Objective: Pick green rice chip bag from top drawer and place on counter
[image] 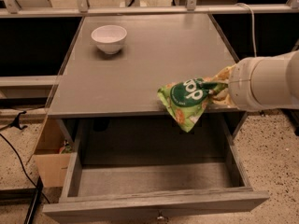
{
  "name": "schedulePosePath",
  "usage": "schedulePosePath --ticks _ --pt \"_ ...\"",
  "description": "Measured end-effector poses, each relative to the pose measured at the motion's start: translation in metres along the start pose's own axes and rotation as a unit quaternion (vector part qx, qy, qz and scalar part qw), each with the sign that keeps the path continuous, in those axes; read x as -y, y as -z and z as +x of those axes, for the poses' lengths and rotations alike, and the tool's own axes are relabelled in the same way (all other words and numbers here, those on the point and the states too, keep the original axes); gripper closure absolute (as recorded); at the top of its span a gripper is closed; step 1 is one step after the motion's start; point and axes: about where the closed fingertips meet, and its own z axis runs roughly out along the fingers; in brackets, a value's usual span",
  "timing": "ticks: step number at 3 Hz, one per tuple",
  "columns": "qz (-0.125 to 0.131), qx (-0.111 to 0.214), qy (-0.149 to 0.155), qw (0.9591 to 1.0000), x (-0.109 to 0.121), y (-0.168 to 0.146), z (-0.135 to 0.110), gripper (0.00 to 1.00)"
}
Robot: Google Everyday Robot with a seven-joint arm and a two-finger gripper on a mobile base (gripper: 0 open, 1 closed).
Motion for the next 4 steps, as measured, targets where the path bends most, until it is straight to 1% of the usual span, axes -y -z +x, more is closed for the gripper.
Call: schedulePosePath --ticks 1,2,3,4 --pt "0.026 0.038 -0.016 0.9988 0.021 -0.023 0.011 1.0" --pt "0.049 0.109 -0.039 0.9921 0.036 -0.054 0.014 1.0" --pt "0.052 0.173 -0.056 0.982 0.033 -0.085 0.012 1.0" --pt "0.04 0.211 -0.067 0.9743 0.023 -0.112 0.005 1.0"
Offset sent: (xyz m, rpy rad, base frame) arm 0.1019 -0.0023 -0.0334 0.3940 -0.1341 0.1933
